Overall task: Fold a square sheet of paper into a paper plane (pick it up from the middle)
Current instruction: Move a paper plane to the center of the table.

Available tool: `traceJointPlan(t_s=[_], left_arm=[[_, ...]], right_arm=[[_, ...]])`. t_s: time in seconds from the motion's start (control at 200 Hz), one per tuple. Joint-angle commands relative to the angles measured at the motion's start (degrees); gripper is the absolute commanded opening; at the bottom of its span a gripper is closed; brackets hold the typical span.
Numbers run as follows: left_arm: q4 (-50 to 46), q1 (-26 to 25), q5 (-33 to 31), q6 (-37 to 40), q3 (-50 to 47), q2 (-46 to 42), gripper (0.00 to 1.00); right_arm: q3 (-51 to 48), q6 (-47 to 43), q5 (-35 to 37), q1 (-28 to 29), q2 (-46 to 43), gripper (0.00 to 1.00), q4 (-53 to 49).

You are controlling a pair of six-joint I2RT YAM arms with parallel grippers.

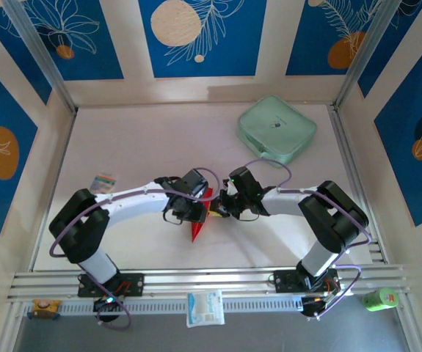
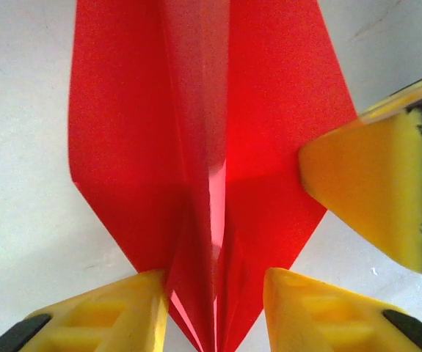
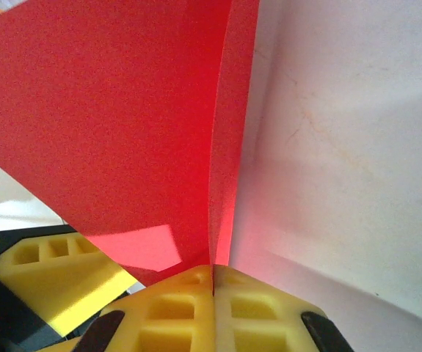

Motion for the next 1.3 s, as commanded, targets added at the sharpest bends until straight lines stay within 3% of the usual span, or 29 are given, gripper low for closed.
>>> traceJointPlan(t_s=[0.0, 1.085, 1.295], left_arm=[[0.7, -0.7, 1.9, -0.2, -0.6, 0.8, 0.38], [1.1, -1.1, 2.8, 1.7, 2.2, 6.9, 0.19], [0.0, -1.1, 0.8, 0.7, 3.0, 7.0, 0.09]], right_arm=[[0.8, -0.6, -0.3, 0.0, -0.3, 0.02, -1.8], [0.6, -1.0, -0.9, -0.4, -0.3, 0.02, -1.9], [0.5, -2.1, -0.1, -1.3, -2.2, 0.13, -4.5]])
